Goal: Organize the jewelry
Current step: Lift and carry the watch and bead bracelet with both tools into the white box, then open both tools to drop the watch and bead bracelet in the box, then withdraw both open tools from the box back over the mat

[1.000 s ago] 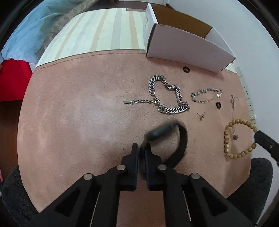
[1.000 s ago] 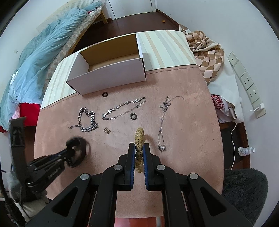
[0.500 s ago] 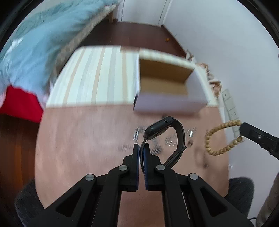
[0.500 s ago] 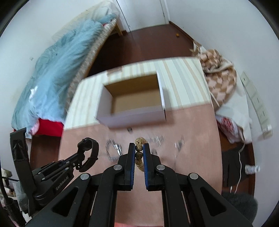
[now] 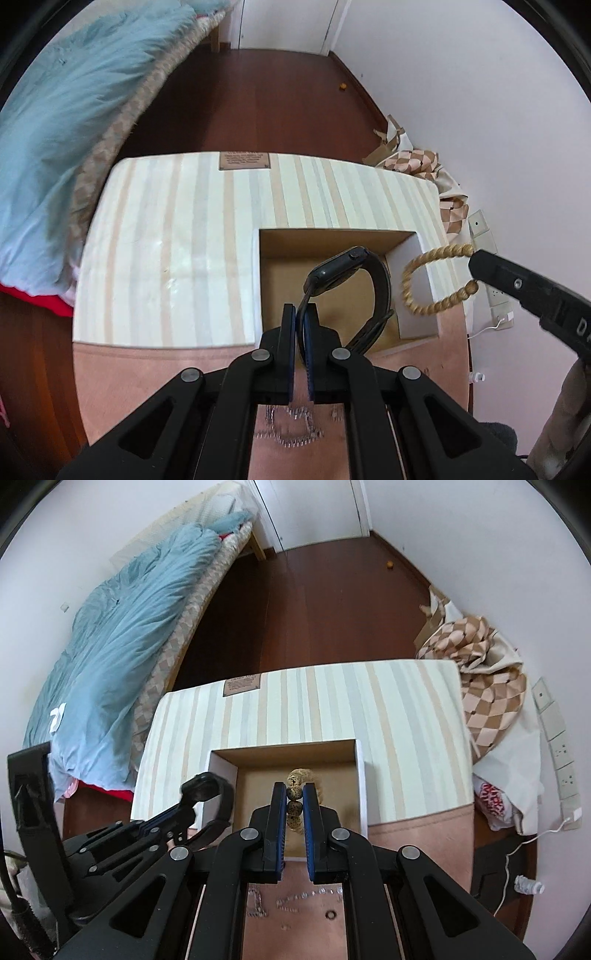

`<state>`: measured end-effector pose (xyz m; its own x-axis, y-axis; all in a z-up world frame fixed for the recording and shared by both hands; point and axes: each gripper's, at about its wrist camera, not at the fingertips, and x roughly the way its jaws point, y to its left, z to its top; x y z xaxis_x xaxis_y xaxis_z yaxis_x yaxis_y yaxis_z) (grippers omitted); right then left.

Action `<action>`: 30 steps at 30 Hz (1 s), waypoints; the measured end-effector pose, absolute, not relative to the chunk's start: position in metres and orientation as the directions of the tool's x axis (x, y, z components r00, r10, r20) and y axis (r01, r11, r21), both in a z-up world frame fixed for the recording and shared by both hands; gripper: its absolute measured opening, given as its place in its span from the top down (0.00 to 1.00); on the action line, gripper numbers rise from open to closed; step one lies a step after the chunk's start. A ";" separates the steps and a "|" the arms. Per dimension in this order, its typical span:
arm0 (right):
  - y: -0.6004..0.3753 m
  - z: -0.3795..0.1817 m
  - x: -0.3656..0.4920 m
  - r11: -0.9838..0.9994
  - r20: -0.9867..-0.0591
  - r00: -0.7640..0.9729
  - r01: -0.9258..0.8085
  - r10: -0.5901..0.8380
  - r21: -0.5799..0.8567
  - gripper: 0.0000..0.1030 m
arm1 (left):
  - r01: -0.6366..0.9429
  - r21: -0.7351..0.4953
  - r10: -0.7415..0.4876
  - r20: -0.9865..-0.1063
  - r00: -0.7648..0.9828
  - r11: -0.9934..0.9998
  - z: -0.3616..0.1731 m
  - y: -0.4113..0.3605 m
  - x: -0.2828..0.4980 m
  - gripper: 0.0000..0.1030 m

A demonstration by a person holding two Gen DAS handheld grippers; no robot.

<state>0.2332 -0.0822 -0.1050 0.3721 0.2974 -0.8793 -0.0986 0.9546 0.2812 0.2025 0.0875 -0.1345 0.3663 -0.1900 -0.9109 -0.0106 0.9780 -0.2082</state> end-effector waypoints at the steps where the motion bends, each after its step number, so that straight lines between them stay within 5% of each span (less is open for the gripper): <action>1: -0.082 -0.110 0.239 0.951 -0.880 0.360 -0.098 0.309 0.294 0.91 | -0.020 -0.213 -0.192 -0.915 0.356 0.977 -0.138 0.089 0.209 0.93; 8: -0.083 -0.157 0.276 0.922 -0.903 0.184 -0.086 0.388 0.379 0.89 | -0.078 -0.159 -0.129 -0.945 0.301 0.984 -0.147 0.092 0.233 0.84; 9: -0.084 -0.161 0.277 0.922 -0.906 0.172 -0.084 0.387 0.378 0.82 | -0.078 -0.145 -0.114 -0.944 0.308 0.986 -0.144 0.091 0.233 0.77; 11: -0.092 -0.162 0.275 0.932 -0.914 0.183 -0.070 0.361 0.354 0.64 | -0.081 -0.126 -0.094 -0.943 0.321 0.989 -0.140 0.092 0.233 0.22; 12: -0.095 -0.160 0.273 0.936 -0.916 0.194 -0.069 0.352 0.345 0.57 | -0.083 -0.124 -0.090 -0.939 0.333 0.989 -0.137 0.093 0.232 0.16; 16: -0.101 -0.149 0.262 0.960 -0.930 0.238 -0.086 0.279 0.266 0.54 | -0.099 -0.108 -0.065 -0.928 0.367 0.989 -0.126 0.098 0.227 0.15; 21: -0.099 -0.143 0.241 0.991 -0.943 0.311 -0.094 0.118 0.093 0.11 | -0.129 -0.026 0.030 -0.909 0.415 0.991 -0.121 0.104 0.209 0.01; 30: -0.089 -0.170 0.205 0.992 -0.943 0.331 -0.124 0.037 -0.005 0.03 | -0.139 0.067 0.119 -0.905 0.408 0.988 -0.143 0.104 0.173 0.01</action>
<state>0.2048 -0.0890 -0.1695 0.3313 0.0366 -0.9428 -0.1242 0.9922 -0.0051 0.1733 0.1040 -0.1435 0.4075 0.1186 -0.9055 -0.1388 0.9881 0.0669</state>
